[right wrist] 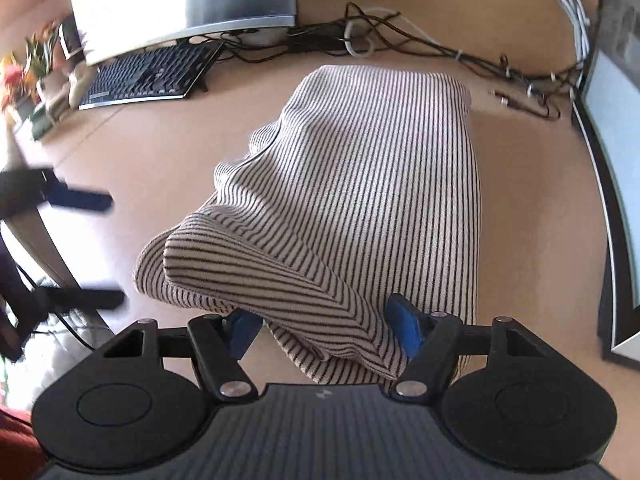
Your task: Fold clothes
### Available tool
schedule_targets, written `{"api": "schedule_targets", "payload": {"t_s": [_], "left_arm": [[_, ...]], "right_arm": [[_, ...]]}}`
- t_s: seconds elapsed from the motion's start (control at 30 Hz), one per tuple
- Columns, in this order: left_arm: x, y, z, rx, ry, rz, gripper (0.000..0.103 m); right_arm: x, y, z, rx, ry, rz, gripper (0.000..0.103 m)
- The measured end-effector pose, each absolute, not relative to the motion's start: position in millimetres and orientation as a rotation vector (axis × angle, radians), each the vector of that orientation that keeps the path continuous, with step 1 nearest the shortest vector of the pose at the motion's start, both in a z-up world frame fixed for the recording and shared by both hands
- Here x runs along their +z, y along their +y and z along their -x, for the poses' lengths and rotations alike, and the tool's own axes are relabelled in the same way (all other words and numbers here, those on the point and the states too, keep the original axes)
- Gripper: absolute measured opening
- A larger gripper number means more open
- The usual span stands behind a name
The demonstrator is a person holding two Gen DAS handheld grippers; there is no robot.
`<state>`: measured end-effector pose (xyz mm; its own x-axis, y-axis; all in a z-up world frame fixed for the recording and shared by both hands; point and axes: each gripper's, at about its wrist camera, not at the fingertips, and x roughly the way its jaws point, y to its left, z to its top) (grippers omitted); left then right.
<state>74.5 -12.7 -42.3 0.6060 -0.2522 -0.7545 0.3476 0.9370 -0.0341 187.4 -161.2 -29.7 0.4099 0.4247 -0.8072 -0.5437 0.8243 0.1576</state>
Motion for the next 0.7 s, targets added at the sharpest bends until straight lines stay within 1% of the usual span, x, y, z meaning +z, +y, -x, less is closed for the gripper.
{"api": "schedule_targets", "payload": {"t_s": [0.17, 0.27, 0.37, 0.47, 0.53, 0.7], "left_arm": [[-60, -37, -86, -0.313, 0.826, -0.287, 0.100], [-69, -47, -97, -0.287, 0.831, -0.326, 0.100], [-65, -45, -106, -0.256, 0.821, -0.305, 0.100], [-53, -33, -114, -0.254, 0.829, -0.194, 0.100], [-47, -28, -120, -0.258, 0.837, -0.138, 0.100], [-41, -18, -133, -0.266, 0.879, -0.017, 0.100]], "right_arm": [[-32, -166, -193, 0.614, 0.990, 0.081, 0.070], [-30, -163, -186, 0.621, 0.948, 0.154, 0.070], [-24, -160, -169, 0.625, 0.877, 0.273, 0.070], [-19, -156, -146, 0.631, 0.763, 0.416, 0.075], [-23, -154, -139, 0.615, 0.711, 0.480, 0.080], [-42, -139, -134, 0.588, 0.621, 0.641, 0.081]]}}
